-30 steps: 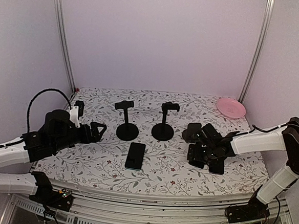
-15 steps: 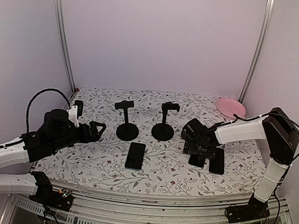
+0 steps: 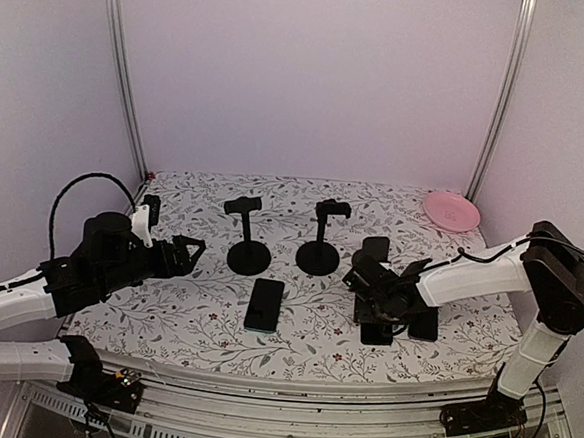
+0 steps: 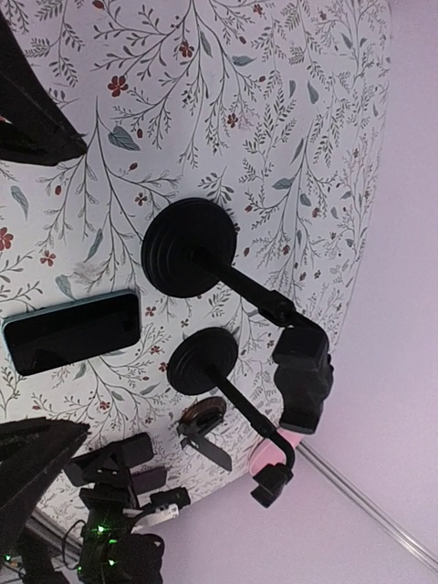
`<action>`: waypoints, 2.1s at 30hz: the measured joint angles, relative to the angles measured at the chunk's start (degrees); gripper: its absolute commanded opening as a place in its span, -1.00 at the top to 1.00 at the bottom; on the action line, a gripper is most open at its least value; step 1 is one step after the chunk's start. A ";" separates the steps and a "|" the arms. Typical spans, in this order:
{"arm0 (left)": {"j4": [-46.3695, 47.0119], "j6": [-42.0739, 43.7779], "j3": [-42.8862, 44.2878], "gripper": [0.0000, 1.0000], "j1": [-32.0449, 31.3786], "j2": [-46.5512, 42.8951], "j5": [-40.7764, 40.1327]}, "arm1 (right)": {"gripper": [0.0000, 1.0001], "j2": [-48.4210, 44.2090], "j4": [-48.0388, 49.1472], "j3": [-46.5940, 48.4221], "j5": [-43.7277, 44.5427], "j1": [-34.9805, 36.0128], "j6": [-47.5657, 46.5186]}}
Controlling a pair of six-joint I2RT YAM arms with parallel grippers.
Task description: Place the phone on the phone stand
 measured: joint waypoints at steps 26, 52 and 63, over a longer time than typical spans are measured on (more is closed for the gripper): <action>0.04 -0.35 -0.02 -0.93 0.66 0.83 2.36 | -0.73 -6.95 2.95 -6.60 -11.13 -1.92 -10.93; 5.31 -3.69 -1.14 -0.75 6.73 5.25 7.67 | 0.35 -15.72 0.50 -0.57 -5.64 8.15 -9.62; 7.63 -0.24 6.64 -0.59 7.65 13.16 11.43 | 0.35 -17.35 3.58 11.26 0.13 16.90 -13.77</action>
